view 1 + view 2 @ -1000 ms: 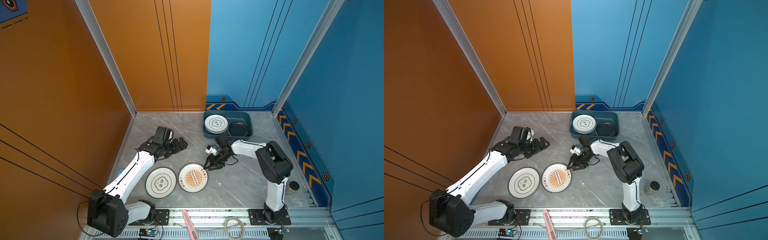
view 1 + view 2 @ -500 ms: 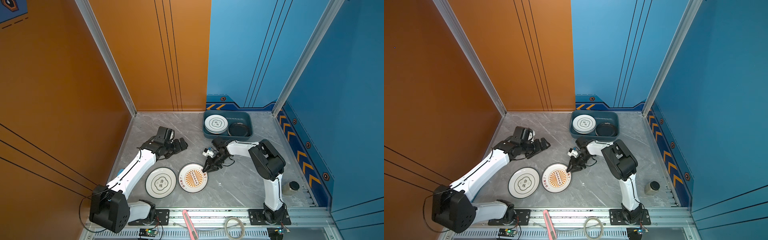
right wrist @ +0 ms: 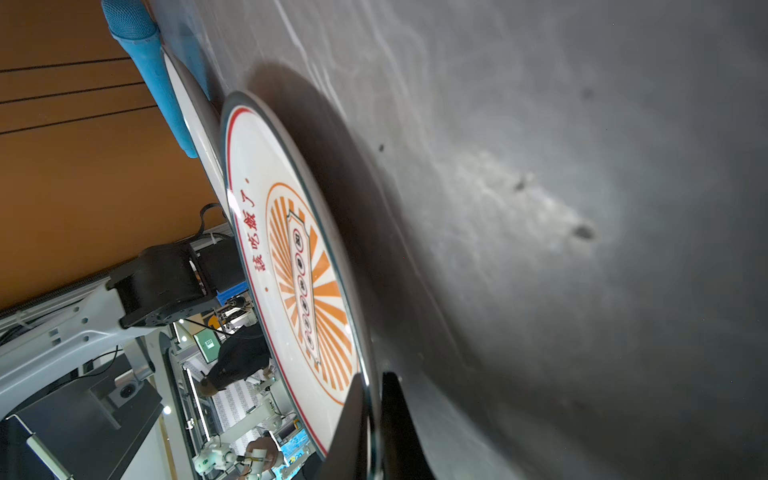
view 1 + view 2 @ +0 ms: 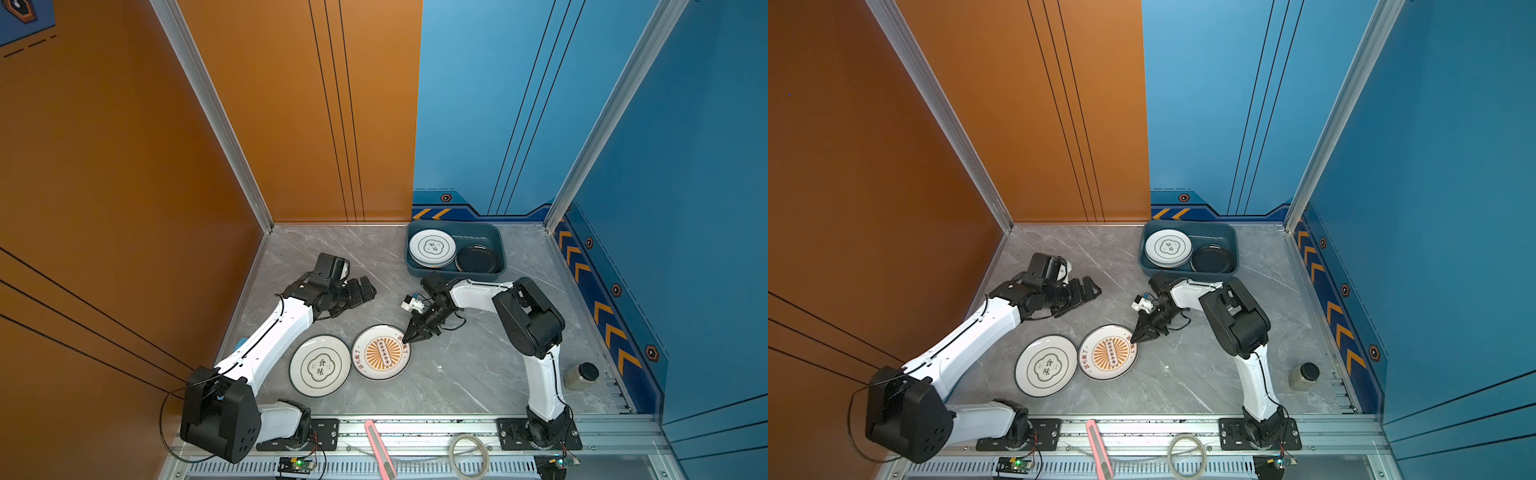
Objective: Place the plates into the plastic bin on the countertop
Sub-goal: 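Grasp the sunburst plate's edge with the right gripper, then lift the sunburst plate upright with the right gripper toward the left gripper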
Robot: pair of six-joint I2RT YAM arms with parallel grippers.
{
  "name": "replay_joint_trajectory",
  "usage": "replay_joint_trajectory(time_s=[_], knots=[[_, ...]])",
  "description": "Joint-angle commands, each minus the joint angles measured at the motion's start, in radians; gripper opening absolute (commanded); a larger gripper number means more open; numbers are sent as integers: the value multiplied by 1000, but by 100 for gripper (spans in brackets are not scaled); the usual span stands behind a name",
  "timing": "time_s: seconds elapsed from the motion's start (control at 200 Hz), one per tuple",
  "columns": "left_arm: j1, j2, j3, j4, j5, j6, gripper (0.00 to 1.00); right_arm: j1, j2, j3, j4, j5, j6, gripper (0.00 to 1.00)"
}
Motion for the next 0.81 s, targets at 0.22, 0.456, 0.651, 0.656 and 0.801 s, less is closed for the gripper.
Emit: replay_joint_trajectory(time_s=[0.22, 0.456, 0.651, 0.656, 0.801], knots=[[-4, 37, -10, 5, 41, 43, 98, -85, -79, 17, -35, 73, 1, 0], [-8, 89, 6, 56, 98, 47, 98, -194, -187, 37, -90, 87, -11, 0], [-14, 125, 3, 143, 157, 30, 98, -267, -246, 55, -99, 68, 14, 0], [-15, 125, 3, 147, 159, 29, 98, -269, -247, 55, -99, 67, 15, 0], [-18, 147, -9, 254, 205, -15, 98, -302, -275, 64, -97, 54, 36, 0]])
